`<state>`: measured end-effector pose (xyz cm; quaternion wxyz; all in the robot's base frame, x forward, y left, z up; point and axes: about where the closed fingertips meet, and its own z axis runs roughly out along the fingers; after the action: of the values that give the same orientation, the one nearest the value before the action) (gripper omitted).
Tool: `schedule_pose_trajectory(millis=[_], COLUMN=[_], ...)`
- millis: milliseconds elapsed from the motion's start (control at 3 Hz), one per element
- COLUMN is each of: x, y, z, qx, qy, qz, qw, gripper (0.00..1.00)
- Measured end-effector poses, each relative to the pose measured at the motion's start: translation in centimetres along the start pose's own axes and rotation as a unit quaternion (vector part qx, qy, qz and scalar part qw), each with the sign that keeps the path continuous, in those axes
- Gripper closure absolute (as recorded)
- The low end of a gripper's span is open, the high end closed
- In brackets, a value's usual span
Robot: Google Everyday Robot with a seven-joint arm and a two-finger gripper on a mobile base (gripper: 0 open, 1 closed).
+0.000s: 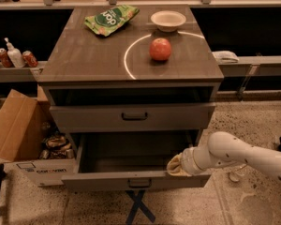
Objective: Open middle drawer
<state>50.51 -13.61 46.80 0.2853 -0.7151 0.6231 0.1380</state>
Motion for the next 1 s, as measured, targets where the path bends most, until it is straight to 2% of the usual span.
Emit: schedule_pose_trajectory(millis=[333,667,1000], x=[-0.07,-0.17,-0.18], y=[0.08,0.20,0.22], z=[0.15,0.36,0.40], qx=[-0.001,-0.003,-0.004], qy=[-0.001,-0.002,-0.002], qz=[0.000,0.000,0.000], qw=[1.0000,1.0000,1.0000], gripper=[0.30,0.01,0.00])
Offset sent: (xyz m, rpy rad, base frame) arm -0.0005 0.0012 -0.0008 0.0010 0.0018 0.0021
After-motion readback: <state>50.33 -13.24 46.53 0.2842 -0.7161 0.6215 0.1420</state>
